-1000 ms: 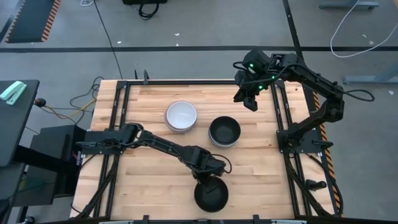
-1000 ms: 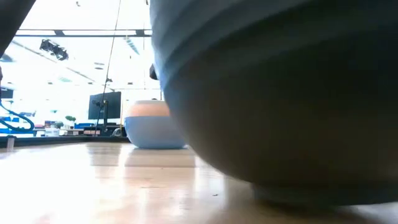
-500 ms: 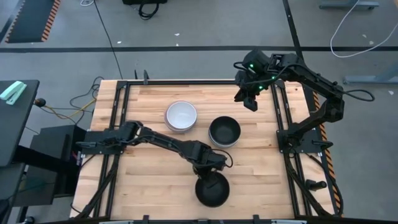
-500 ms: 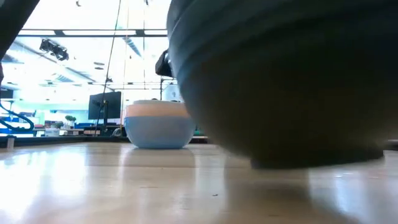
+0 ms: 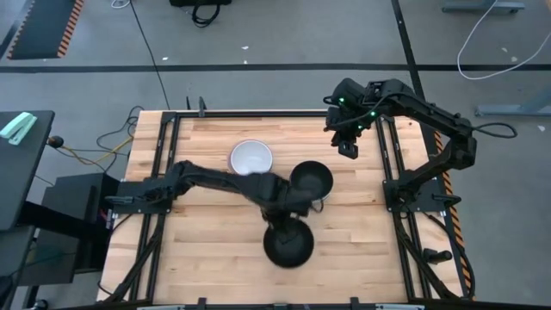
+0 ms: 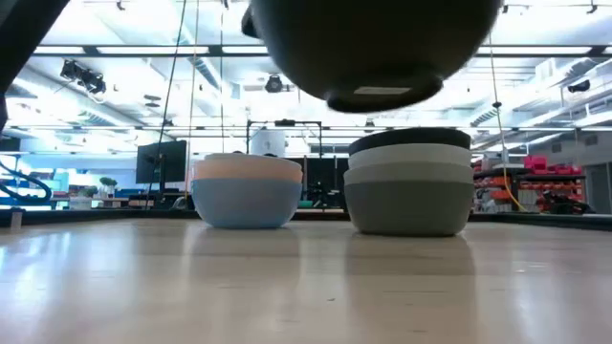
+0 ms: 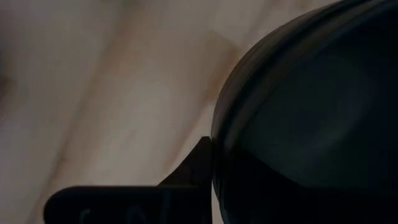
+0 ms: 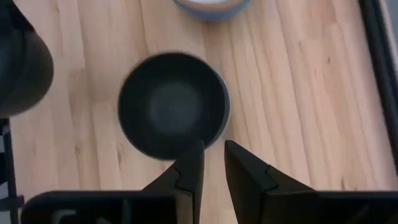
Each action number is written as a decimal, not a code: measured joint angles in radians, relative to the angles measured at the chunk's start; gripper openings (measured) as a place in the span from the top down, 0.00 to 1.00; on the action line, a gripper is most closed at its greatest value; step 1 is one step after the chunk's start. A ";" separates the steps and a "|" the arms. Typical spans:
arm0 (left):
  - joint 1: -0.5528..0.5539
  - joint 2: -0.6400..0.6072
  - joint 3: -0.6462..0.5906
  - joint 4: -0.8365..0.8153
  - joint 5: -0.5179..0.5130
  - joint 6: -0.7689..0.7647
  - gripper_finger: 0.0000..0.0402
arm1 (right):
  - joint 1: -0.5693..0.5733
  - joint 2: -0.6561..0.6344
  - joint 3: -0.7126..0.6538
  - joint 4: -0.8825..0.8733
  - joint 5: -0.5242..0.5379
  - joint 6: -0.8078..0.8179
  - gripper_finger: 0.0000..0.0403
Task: Nest bowls inside each other
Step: Stack the bottom stacked bowls on top of the black bowl
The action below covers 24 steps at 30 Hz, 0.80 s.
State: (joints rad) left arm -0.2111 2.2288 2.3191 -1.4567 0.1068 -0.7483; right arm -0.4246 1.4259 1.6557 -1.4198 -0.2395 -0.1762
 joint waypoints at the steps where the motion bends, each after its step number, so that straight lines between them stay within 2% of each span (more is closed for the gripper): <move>1: 0.016 0.000 0.022 -0.029 -0.013 0.011 0.94 | -0.010 -0.003 -0.024 0.010 -0.006 -0.003 0.82; 7: 0.124 -0.017 0.033 -0.088 -0.026 0.116 0.94 | -0.123 -0.045 -0.180 0.111 -0.069 0.001 0.82; 12: 0.219 -0.020 0.037 -0.069 -0.025 0.204 0.94 | -0.223 -0.096 -0.274 0.155 -0.082 0.008 0.82; 18: 0.316 -0.020 0.037 0.013 -0.020 0.283 0.94 | -0.297 -0.154 -0.358 0.216 -0.083 0.023 0.82; 24: 0.384 -0.035 0.037 0.116 -0.015 0.311 0.94 | -0.315 -0.173 -0.456 0.260 -0.084 0.071 0.82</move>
State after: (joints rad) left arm 0.1727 2.1941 2.3562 -1.3411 0.0914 -0.4371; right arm -0.7399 1.2529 1.2001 -1.1597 -0.3233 -0.1057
